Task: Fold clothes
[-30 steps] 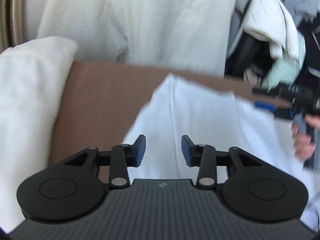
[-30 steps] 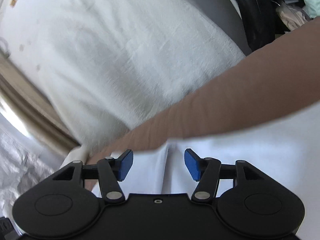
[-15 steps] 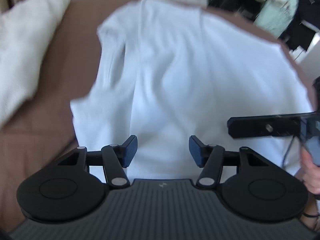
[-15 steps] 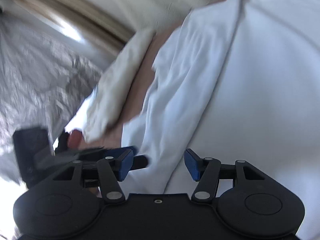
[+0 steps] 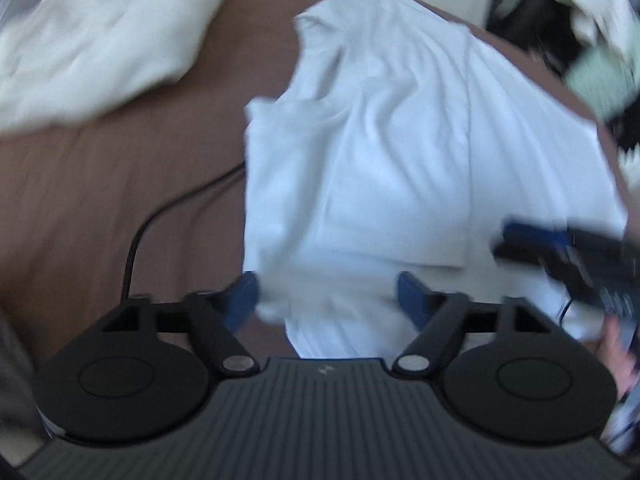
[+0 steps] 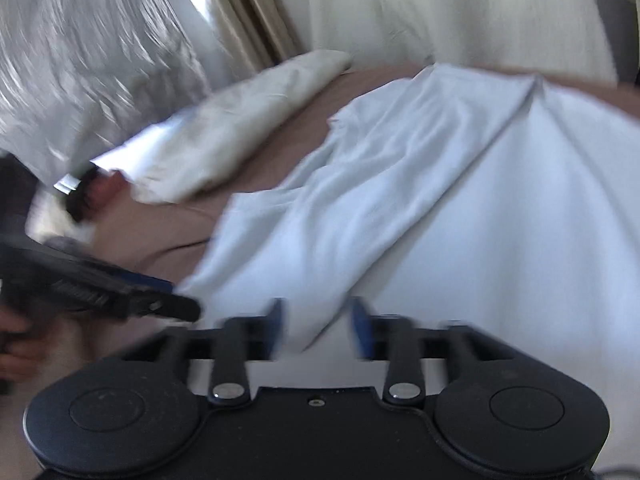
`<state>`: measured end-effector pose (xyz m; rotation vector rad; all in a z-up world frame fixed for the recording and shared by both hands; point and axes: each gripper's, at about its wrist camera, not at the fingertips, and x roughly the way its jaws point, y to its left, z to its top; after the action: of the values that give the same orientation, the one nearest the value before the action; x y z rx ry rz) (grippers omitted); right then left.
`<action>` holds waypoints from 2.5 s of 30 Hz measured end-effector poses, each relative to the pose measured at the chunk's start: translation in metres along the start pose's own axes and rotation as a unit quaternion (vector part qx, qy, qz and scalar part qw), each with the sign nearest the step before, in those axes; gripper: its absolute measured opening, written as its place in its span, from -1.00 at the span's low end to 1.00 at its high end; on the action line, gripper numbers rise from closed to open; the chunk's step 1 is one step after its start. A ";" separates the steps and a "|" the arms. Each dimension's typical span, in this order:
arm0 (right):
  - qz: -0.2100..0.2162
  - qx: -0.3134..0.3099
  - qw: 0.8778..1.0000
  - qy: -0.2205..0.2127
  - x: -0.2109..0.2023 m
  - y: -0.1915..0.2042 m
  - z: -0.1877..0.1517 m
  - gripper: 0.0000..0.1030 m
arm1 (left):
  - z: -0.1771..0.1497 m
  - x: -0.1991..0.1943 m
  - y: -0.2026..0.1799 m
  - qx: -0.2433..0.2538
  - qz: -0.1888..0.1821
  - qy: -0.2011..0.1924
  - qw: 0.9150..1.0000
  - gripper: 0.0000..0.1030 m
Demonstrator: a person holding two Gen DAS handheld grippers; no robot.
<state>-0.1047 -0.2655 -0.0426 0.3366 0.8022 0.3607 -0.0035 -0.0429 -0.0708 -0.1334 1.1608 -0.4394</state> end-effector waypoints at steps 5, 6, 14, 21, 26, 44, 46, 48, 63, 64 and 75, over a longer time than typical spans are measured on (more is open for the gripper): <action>0.064 0.011 0.998 0.021 -0.021 0.009 -0.025 0.01 | -0.028 0.029 -0.004 -0.021 -0.040 0.055 0.997 0.61; 0.073 0.008 0.997 0.025 -0.021 0.015 -0.028 0.01 | -0.029 0.034 -0.011 -0.011 -0.032 0.058 0.998 0.61; 0.071 -0.071 0.993 0.064 -0.003 0.045 -0.043 0.01 | -0.032 0.025 -0.039 0.075 0.008 0.013 0.997 -0.39; 0.074 -0.078 0.991 0.081 0.011 0.051 -0.049 0.02 | -0.041 -0.004 -0.066 0.151 0.013 -0.039 0.988 -0.67; 0.060 -0.094 0.991 0.072 0.004 0.049 -0.048 0.05 | -0.041 -0.025 -0.043 0.092 -0.032 -0.046 0.994 -0.67; 0.121 -0.042 0.987 0.099 0.016 0.027 -0.052 -0.75 | -0.037 -0.029 -0.023 0.048 -0.074 -0.070 0.994 -0.67; 0.166 -0.037 0.982 0.087 0.005 0.033 -0.050 -0.76 | -0.037 -0.036 -0.021 0.051 -0.065 -0.080 0.993 -0.67; 0.216 -0.037 0.973 0.077 -0.007 0.040 -0.048 -0.76 | -0.037 -0.041 -0.017 0.043 -0.067 -0.082 0.993 -0.66; 0.214 -0.073 0.968 0.110 -0.015 0.061 -0.050 -0.75 | -0.060 -0.059 -0.003 0.024 -0.033 -0.066 0.997 -0.46; 0.206 -0.078 0.968 0.121 -0.012 0.063 -0.052 -0.75 | -0.063 -0.058 -0.005 0.034 -0.015 -0.062 0.997 -0.45; 0.123 -0.145 0.963 0.193 0.001 0.091 -0.068 -0.62 | -0.069 -0.047 -0.010 0.061 0.031 -0.042 0.997 -0.13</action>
<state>-0.1713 -0.1741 -0.0486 0.0883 1.0758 0.7845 -0.0837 -0.0246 -0.0546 -0.0093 1.0494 -0.4450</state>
